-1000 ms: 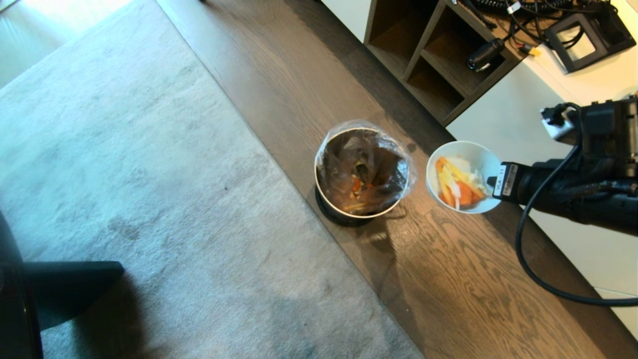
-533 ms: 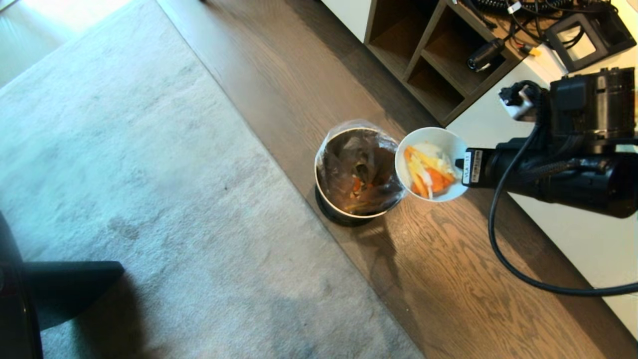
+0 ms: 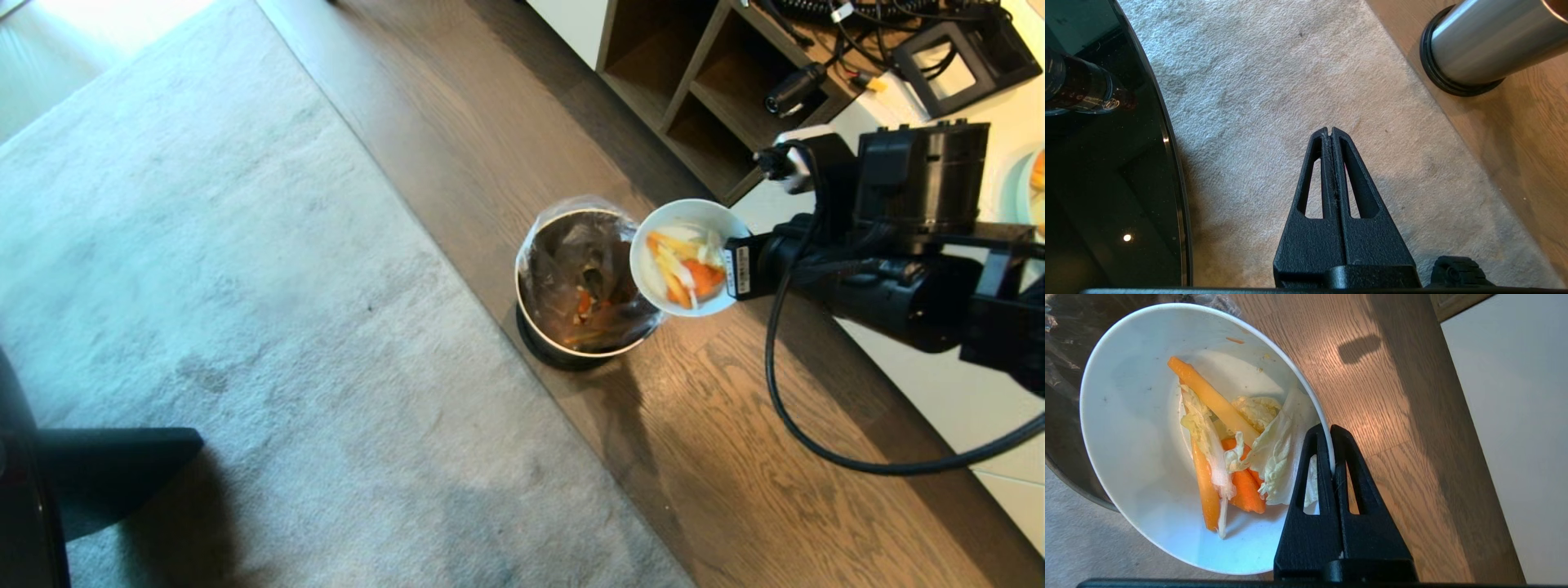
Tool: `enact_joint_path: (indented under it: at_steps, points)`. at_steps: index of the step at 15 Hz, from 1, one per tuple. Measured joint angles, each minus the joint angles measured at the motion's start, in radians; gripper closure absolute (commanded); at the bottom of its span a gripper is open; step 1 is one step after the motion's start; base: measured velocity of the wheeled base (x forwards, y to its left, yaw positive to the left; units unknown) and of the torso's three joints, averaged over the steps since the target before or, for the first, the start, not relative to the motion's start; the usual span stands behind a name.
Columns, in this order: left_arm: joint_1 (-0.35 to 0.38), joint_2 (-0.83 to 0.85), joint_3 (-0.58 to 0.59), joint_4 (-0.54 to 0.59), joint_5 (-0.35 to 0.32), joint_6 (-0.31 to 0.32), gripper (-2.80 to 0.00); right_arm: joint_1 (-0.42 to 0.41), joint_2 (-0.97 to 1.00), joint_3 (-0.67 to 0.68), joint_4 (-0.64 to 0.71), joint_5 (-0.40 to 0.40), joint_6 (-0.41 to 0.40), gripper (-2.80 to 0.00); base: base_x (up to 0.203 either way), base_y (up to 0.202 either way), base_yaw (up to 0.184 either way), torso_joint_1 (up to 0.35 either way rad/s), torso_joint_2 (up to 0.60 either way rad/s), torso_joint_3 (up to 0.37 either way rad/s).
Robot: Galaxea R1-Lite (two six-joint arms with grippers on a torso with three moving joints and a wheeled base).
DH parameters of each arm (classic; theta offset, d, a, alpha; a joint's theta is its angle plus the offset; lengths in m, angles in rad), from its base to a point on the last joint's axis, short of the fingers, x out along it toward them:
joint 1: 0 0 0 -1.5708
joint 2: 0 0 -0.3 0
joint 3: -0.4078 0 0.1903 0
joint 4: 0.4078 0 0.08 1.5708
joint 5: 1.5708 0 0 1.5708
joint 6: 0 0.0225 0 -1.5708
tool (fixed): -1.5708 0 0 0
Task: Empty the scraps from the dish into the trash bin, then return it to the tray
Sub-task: Pour the leftover food from the bowl into the trash can
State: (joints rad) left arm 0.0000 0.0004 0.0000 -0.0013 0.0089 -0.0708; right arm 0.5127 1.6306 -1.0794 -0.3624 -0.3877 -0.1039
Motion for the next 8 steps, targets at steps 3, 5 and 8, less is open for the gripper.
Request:
enact_joint_path:
  at_steps: [3, 5, 8]
  points:
    - [0.000, 0.000, 0.000, 0.000, 0.000, -0.001, 0.00, 0.026, 0.031, -0.003, -0.072, -0.004, -0.019, 0.00, 0.000, 0.000, 0.000, 0.000, 0.00, 0.000]
    - [0.000, 0.000, 0.000, 0.000, 0.000, -0.001, 0.00, 0.037, 0.043, -0.002, -0.115, -0.004, -0.044, 0.00, 0.000, 0.000, 0.000, 0.000, 0.00, 0.000]
    - [0.000, 0.000, 0.000, 0.000, 0.000, -0.001, 0.00, 0.043, 0.064, 0.005, -0.226, -0.005, -0.099, 0.00, 0.000, 0.000, 0.000, 0.000, 0.00, 0.000]
